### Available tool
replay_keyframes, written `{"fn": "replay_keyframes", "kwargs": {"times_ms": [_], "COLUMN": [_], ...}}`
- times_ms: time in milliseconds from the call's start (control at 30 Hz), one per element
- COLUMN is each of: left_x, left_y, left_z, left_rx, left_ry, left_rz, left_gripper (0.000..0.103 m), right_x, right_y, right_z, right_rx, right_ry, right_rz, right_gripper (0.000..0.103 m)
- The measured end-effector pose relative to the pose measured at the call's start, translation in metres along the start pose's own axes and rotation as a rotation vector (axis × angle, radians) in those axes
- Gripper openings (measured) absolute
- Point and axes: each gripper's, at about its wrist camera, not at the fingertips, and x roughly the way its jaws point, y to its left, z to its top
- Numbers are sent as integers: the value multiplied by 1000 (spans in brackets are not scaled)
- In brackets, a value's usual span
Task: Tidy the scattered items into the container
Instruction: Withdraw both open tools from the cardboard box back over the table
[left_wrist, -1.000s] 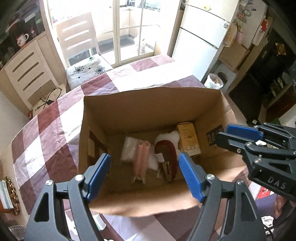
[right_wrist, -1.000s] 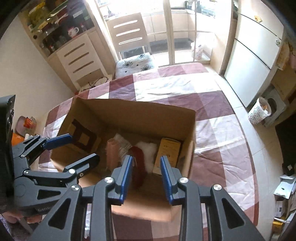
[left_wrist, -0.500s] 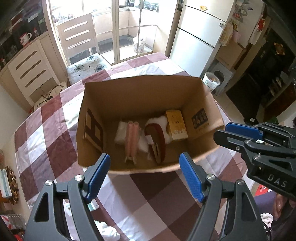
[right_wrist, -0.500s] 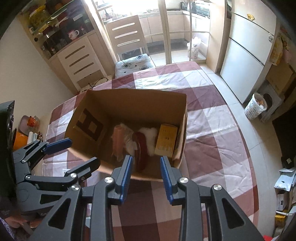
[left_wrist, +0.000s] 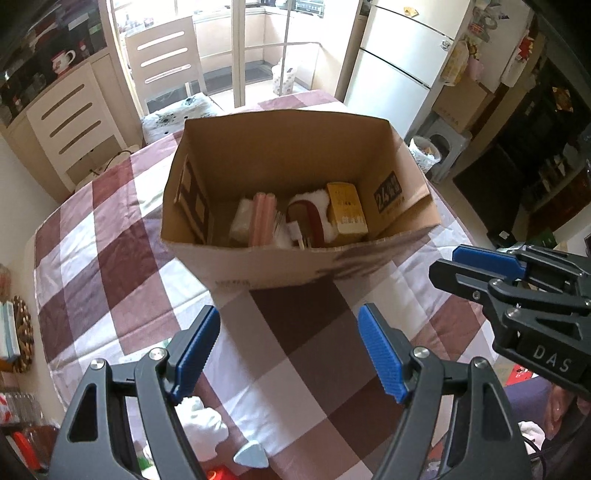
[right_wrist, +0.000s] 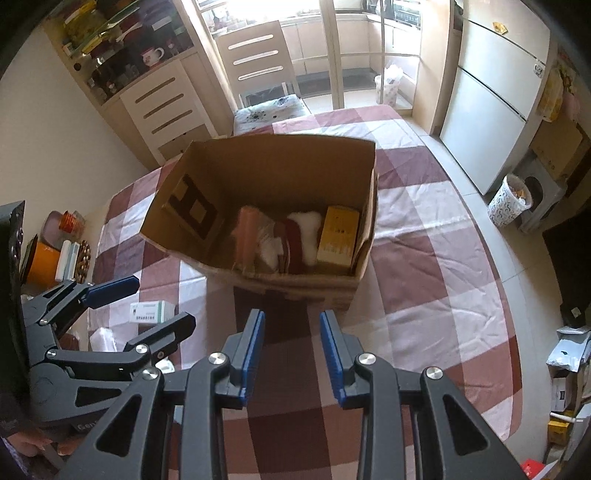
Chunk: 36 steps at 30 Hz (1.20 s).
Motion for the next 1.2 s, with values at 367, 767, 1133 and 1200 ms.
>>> {"fn": "replay_keyframes", "kwargs": {"times_ms": [367, 767, 1133, 1200], "left_x": [-22, -33, -46, -47], "left_y": [5, 25, 62, 68], "left_z": [-38, -90, -151, -162], "left_rx": [-48, -155, -302, -325], "left_ry": [-7, 8, 32, 38], "left_rz": [21, 60, 109, 116], "left_gripper": [78, 78, 78, 78], "right_x": [-7, 0, 16, 19], "right_y": [19, 51, 92, 101], "right_z": [-30, -59, -87, -92], "right_rx": [-41, -113, -204, -222], "right_ry": [21, 70, 145, 159], "right_rz": [28, 68, 105, 114], "right_gripper": [32, 32, 32, 32]}}
